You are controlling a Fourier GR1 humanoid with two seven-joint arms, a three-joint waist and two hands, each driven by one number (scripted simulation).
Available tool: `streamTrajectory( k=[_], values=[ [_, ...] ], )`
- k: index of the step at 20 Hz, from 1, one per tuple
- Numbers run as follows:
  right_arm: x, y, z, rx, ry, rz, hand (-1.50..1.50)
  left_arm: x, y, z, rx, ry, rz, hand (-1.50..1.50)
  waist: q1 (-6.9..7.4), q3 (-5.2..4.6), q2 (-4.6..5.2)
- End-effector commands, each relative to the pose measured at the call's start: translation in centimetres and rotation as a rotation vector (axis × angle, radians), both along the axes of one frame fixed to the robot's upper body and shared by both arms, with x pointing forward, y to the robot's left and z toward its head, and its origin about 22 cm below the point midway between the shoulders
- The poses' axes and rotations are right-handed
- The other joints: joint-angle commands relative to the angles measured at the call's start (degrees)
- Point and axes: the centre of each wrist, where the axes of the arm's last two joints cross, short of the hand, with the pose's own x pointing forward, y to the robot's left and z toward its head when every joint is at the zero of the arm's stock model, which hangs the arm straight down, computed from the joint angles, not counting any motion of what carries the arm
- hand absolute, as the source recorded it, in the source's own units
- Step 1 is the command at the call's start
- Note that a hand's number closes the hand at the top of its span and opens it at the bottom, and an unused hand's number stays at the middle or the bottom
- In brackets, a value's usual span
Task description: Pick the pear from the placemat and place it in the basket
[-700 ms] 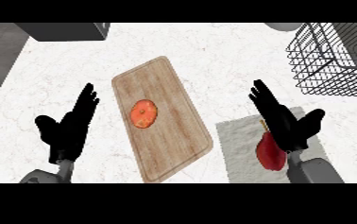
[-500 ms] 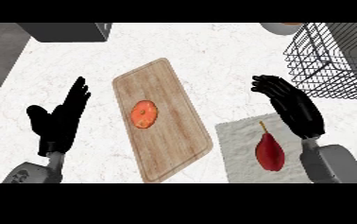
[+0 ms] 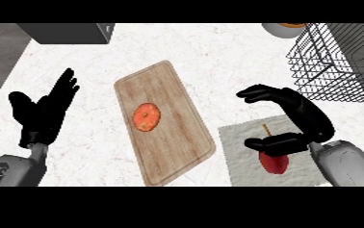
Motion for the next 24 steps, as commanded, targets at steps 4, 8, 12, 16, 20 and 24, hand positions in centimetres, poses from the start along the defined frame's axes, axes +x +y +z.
streamTrajectory(
  k=[4,8,12,16,20,24],
  values=[
    [-4.6,6.7,2.6,-0.091,-0.06,-0.085,-1.5,1.0,2.3,0.9,0.008,0.012,0.006,0.0,-0.7,-0.2,-0.23],
    [-3.9,5.7,7.0,-0.361,-0.001,-0.15,-1.5,1.2,2.0,-0.1,0.028,0.015,0.014,0.0,-1.08,-0.4,-0.28],
    [-2.4,2.4,11.8,-0.686,-0.105,-0.369,-1.5,1.3,1.4,0.9,0.012,0.02,0.022,0.0,-1.06,-0.51,-0.71],
    [-2.4,1.7,16.0,-0.891,-0.076,-0.546,-1.5,1.5,1.7,0.8,0.018,0.013,0.008,0.0,-0.95,-0.5,-0.5],
    [-1.3,0.5,21.0,-0.952,0.019,-0.509,-1.5,1.7,1.9,0.4,0.002,0.025,-0.017,0.0,-0.07,-0.28,-0.06],
    [-1.3,0.2,21.6,-1.082,0.167,-0.346,-1.5,1.5,0.6,0.7,-0.009,0.018,-0.038,0.0,-0.05,-0.26,-0.21]
  ],
)
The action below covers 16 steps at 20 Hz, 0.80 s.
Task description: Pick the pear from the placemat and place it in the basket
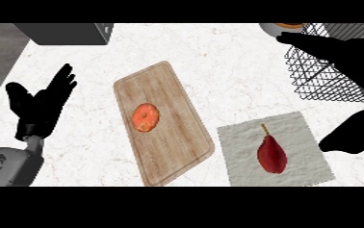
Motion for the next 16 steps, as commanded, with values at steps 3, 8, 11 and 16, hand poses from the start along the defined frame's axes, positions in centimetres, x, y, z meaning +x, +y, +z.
streamTrajectory(
  k=[3,8,11,16],
  values=[
    [0.5,-3.5,2.9,-0.06,0.186,0.046,-1.5,0.3,0.4,-1.2,-0.007,-0.015,0.002,0.0,-0.31,0.13,0.31],
    [-1.8,-7.2,3.1,0.058,0.229,0.081,-1.5,-1.2,1.2,-0.3,0.001,0.005,0.016,0.0,-0.48,0.23,0.05],
    [-2.0,-9.1,0.3,0.146,0.208,0.052,-1.5,0.3,0.0,-0.2,-0.011,-0.013,0.007,0.0,-0.67,0.27,0.28],
    [-3.9,-11.9,-0.7,0.224,0.157,0.05,-1.5,0.8,-1.1,0.4,-0.013,-0.009,0.01,0.0,-0.52,0.28,0.26]
  ],
)
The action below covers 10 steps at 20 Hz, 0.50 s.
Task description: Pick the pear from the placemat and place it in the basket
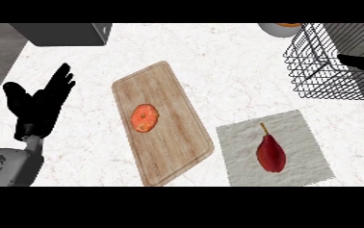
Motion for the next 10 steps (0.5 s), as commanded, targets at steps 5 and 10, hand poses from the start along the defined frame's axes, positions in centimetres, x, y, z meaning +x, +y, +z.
streamTrajectory(
  k=[5,10],
  values=[
    [-2.6,-0.6,-7.5,0.06,-0.013,-0.012,-1.5,-0.1,0.5,-1.1,0.002,-0.004,-0.013,0.0,0.55,0.05,0.18],
    [-1.9,0.6,-12.5,0.115,-0.074,-0.022,-1.5,0.3,1.0,0.4,0.002,-0.012,-0.024,0.0,0.88,0.04,0.2]
  ],
)
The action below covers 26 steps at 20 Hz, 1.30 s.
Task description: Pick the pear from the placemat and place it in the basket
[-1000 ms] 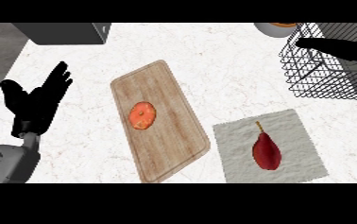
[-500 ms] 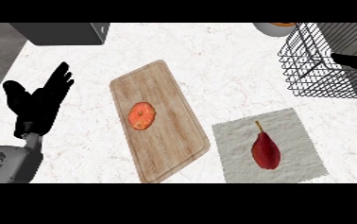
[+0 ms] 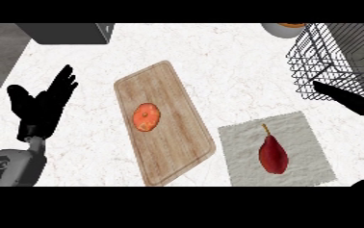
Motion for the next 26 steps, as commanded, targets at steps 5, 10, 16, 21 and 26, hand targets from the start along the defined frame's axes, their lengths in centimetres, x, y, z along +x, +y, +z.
streamTrajectory(
  k=[5,10,16,21,26],
  values=[
    [0.2,2.7,-7.4,0.145,-0.046,-0.025,-1.5,0.0,0.7,0.1,-0.006,-0.008,0.009,0.0,0.06,-0.06,-0.02],
    [3.1,5.6,-10.1,0.064,-0.004,-0.027,-1.5,-0.8,-0.4,1.2,0.018,-0.012,-0.006,0.0,0.47,-0.06,-0.04],
    [3.2,3.7,-15.7,-0.028,0.081,-0.009,-1.5,-0.4,-0.9,1.1,0.016,-0.01,-0.004,0.0,0.45,-0.04,0.01],
    [4.6,4.0,-14.9,-0.074,0.082,-0.009,-1.5,0.7,-0.1,2.2,0.006,-0.012,-0.005,0.0,0.14,-0.07,-0.03],
    [4.0,1.9,-15.0,-0.052,0.061,-0.003,-1.5,-0.5,0.3,1.3,-0.008,0.009,0.004,0.0,0.12,-0.07,-0.06]
  ],
)
